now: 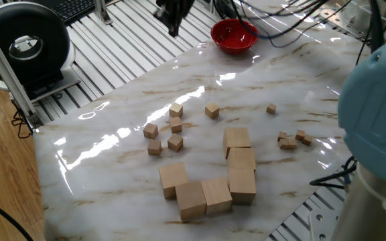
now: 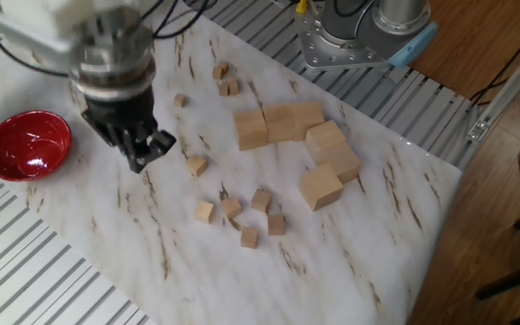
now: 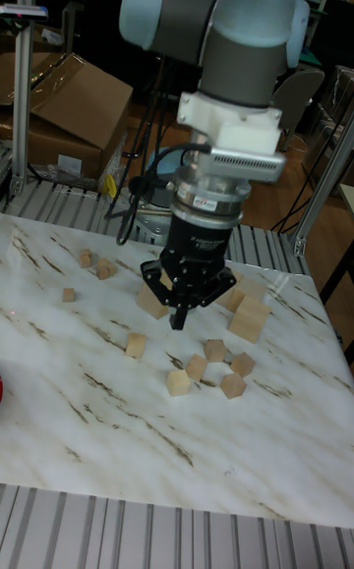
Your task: Stack the blocks in a vertical line of five
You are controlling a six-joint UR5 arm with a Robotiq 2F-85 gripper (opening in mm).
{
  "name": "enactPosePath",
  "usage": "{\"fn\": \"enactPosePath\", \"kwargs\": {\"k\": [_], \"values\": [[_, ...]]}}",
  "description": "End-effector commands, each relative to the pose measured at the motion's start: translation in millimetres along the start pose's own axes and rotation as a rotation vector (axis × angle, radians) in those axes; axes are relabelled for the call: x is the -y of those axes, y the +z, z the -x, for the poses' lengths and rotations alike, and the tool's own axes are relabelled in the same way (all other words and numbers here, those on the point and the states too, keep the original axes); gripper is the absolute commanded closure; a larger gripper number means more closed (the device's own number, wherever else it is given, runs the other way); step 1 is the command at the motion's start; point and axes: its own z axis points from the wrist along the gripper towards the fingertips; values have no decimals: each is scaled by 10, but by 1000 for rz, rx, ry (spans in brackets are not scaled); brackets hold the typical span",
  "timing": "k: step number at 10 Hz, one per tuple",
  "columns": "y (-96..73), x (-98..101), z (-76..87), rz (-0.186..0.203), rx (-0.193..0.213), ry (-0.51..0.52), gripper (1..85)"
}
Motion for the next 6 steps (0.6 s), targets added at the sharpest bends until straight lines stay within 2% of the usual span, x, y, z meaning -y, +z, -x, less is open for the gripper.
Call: {"fn": "enactPosePath", "kwargs": {"k": [1,2,3,5,6], "values": [[423,-11,-578,3,8,-5,847],[485,-26,-783,-7,26,-16,847],[558,-43,-897,-5,47,-20,847],[651,-76,-832,2,70,-19,847],[684,-55,-834,-6,68,-23,847]]}}
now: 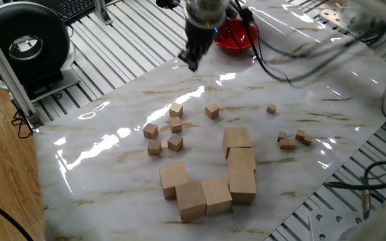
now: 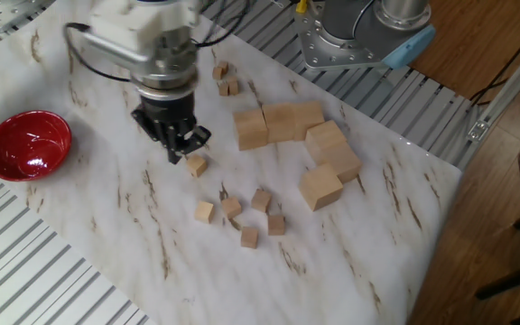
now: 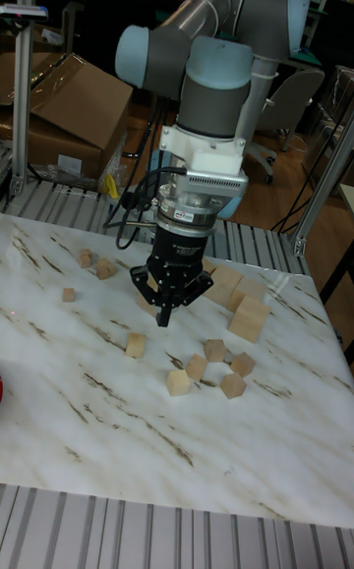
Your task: Stack the blocks in a vertical line of five
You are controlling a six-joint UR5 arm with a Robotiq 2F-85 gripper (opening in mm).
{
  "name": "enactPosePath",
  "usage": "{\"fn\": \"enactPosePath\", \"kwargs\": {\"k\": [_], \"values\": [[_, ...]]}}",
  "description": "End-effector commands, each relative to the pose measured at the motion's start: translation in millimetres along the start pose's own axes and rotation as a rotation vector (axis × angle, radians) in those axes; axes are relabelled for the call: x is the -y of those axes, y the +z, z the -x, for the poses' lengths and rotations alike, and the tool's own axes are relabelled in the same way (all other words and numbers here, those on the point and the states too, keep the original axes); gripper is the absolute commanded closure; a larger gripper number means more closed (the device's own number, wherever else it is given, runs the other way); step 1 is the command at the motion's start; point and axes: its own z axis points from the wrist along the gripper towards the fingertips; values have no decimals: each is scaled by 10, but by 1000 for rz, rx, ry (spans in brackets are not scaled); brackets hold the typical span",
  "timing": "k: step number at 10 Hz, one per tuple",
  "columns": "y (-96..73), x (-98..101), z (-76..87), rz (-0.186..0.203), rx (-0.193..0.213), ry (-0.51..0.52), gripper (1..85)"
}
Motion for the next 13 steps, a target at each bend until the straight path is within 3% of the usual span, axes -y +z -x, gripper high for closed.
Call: {"fn": "enactPosePath", "kwargs": {"k": [1,3,7,8,10,11,13], "values": [[142,-15,-114,-5,30,-6,847],[148,-92,-67,24,48,5,847],[147,-140,-19,43,68,25,847],[149,-159,-34,51,61,32,847],[155,21,-105,-19,35,5,847],[156,41,-142,-27,20,-4,847],[154,15,-312,-17,-45,-34,847]]}}
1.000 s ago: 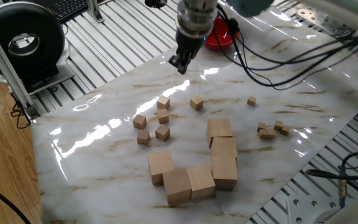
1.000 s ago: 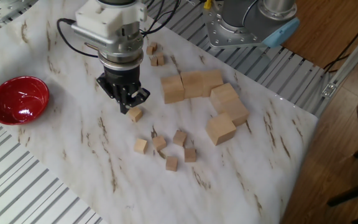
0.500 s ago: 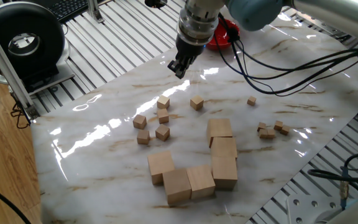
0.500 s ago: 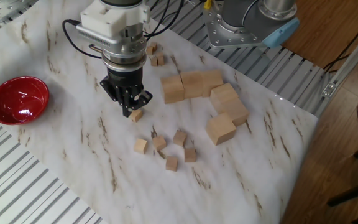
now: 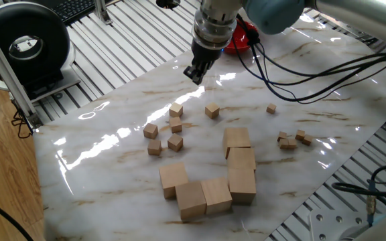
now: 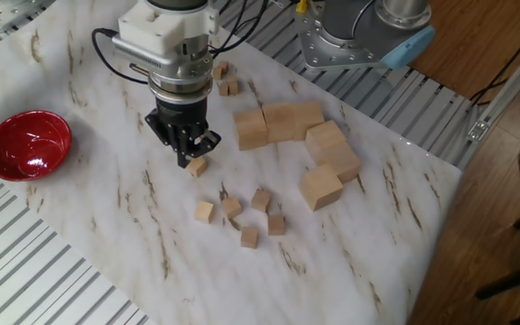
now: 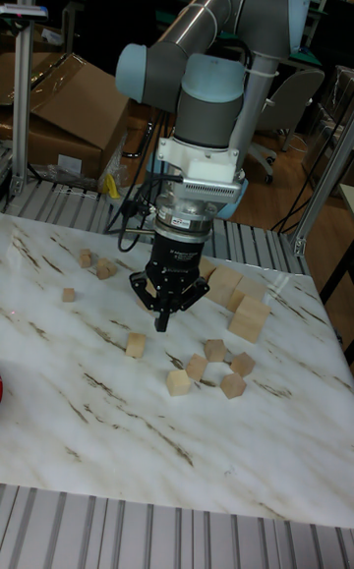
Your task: Stack the blocks in a vertical line of five
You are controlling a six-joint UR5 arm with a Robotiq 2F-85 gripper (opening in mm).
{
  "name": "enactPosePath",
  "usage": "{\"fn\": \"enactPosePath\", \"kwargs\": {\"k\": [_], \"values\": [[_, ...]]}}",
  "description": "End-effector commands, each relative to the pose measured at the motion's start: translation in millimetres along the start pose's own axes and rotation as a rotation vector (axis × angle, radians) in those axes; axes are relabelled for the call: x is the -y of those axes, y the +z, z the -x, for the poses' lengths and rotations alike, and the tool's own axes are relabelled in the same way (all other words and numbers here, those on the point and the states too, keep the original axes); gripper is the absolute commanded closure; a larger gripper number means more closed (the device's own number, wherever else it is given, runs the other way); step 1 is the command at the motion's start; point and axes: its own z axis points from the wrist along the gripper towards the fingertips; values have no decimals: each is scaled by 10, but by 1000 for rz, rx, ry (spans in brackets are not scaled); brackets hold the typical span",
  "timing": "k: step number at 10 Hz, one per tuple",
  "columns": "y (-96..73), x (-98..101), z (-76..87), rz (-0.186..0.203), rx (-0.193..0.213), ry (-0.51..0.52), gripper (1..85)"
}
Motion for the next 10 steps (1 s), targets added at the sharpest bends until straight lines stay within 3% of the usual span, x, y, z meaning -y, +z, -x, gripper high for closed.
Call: {"fn": "enactPosePath", "kwargs": {"k": [1,2,3,4,5,6,7,8,9,10], "values": [[-16,29,-168,-6,-65,-34,847],[-15,37,-150,-9,-57,-36,847],[-12,66,-17,-21,-6,-11,847],[-26,245,-160,-90,-62,-18,847],[-34,287,-208,-106,-81,-19,847],[-35,252,-258,-94,-99,5,847],[-34,152,-313,-61,-117,102,847],[-7,16,-363,-7,-150,169,847],[66,-75,-446,49,-210,192,847],[169,-5,-379,59,-201,193,847]]}}
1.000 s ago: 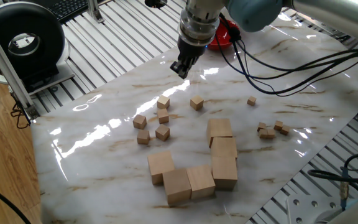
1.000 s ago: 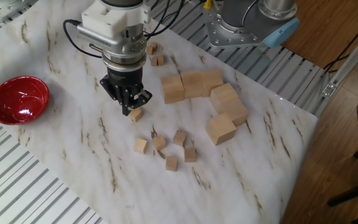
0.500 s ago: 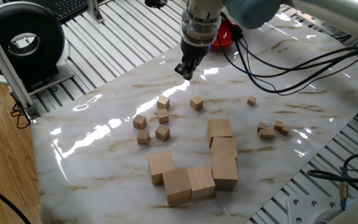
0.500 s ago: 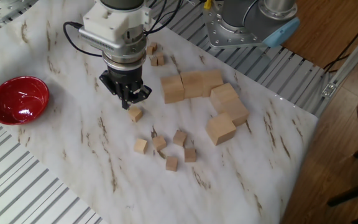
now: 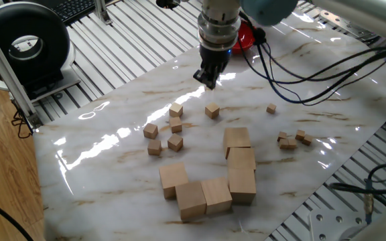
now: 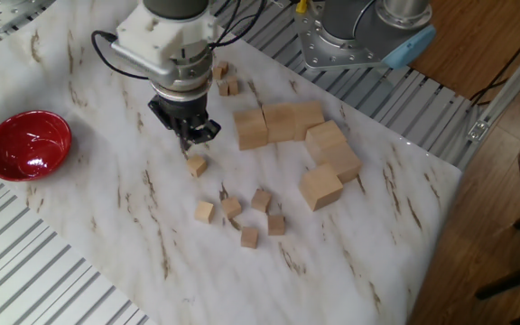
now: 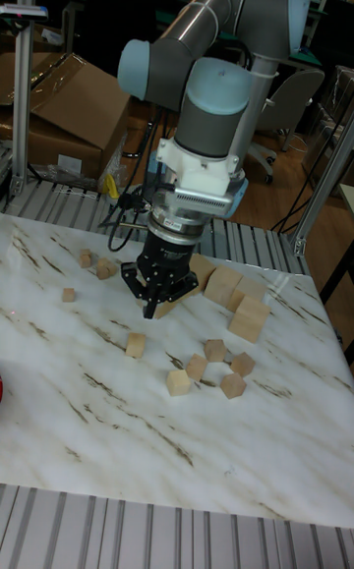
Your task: Stack the blocks in a vertical line of five
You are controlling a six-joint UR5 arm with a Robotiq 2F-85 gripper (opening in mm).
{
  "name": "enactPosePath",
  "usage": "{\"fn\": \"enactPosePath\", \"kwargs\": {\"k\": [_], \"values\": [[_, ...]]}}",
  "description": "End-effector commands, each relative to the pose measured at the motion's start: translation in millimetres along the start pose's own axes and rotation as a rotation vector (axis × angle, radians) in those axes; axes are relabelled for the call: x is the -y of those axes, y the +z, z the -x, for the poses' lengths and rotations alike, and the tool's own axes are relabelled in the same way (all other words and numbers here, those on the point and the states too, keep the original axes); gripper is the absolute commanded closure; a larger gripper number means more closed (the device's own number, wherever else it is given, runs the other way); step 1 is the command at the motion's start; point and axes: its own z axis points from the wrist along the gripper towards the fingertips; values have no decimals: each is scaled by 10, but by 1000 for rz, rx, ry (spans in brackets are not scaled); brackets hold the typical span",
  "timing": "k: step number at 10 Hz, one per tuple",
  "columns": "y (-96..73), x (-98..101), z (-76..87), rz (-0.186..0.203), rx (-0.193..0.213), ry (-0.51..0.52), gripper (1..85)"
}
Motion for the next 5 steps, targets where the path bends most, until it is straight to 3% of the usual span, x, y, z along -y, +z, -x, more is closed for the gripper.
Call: {"fn": "enactPosePath", "kwargs": {"k": [1,3,5], "values": [[219,41,58,58,-45,75,847],[280,55,85,60,-55,72,847],[395,-33,195,76,-50,-21,847]]}}
